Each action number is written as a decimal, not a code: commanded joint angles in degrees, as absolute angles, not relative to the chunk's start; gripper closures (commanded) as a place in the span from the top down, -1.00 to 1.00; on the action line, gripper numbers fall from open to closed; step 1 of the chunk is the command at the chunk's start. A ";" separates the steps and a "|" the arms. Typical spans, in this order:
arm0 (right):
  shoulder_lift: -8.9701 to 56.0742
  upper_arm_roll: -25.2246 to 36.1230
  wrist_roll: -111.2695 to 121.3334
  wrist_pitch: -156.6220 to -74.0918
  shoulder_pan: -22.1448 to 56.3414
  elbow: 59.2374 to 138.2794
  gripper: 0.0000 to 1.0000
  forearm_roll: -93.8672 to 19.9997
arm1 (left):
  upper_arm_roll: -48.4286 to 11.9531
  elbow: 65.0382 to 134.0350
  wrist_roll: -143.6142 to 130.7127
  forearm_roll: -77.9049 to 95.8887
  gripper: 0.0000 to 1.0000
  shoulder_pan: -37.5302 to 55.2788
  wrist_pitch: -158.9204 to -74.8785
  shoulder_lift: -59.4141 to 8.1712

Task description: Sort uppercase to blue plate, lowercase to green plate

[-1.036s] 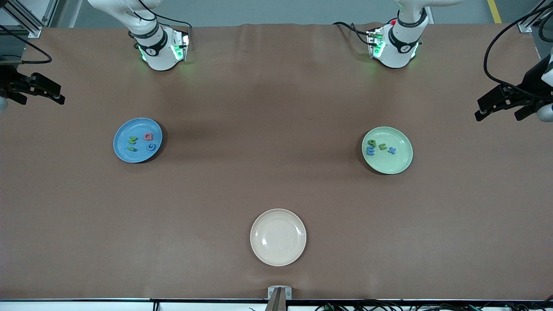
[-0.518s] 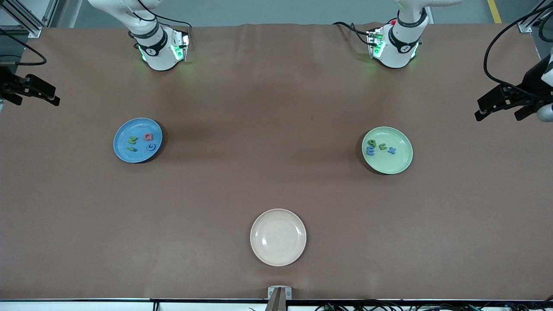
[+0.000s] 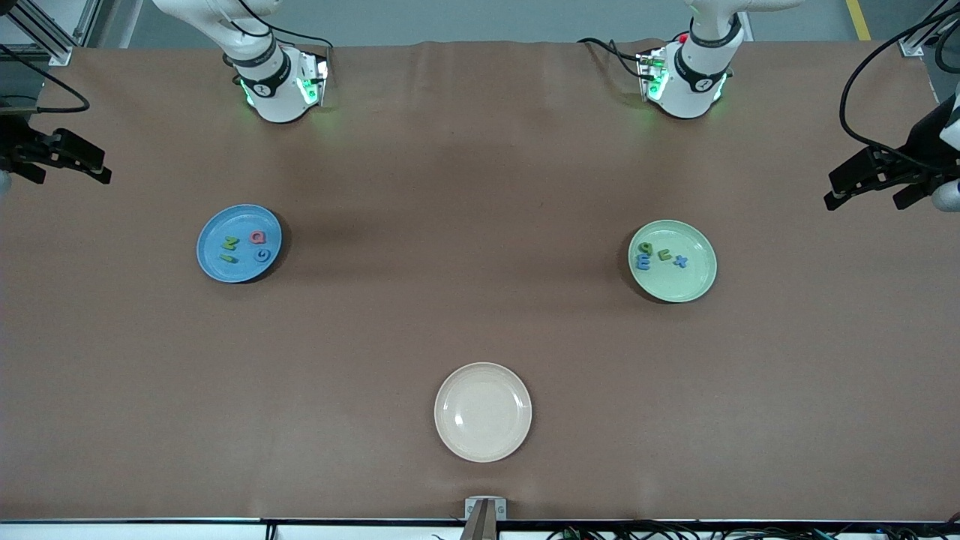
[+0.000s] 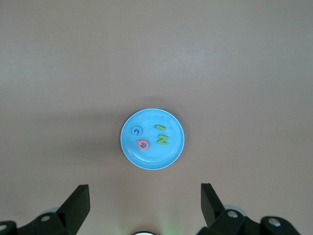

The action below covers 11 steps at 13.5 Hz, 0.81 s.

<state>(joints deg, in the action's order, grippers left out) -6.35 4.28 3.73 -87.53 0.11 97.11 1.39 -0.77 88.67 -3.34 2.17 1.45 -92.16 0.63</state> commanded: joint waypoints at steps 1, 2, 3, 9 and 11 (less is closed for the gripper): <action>-8.09 3.34 3.87 -88.33 -1.05 98.61 1.00 0.62 | -0.88 88.51 -2.81 2.20 0.99 1.32 -91.41 1.41; -8.17 3.34 3.87 -88.33 -1.05 98.61 1.00 0.62 | -0.88 88.51 -2.81 2.20 0.99 1.32 -91.41 1.41; -8.17 3.34 3.87 -88.33 -1.05 98.61 1.00 0.62 | -0.88 88.51 -2.81 2.20 0.99 1.32 -91.41 1.41; -8.17 3.78 3.78 -88.42 -1.23 98.61 1.00 -1.75 | -0.88 88.51 -2.81 2.20 0.99 1.32 -91.41 1.41; -8.17 3.87 3.87 -88.59 -1.23 98.61 1.00 -1.93 | -0.88 88.51 -2.81 2.20 0.99 1.32 -91.41 1.41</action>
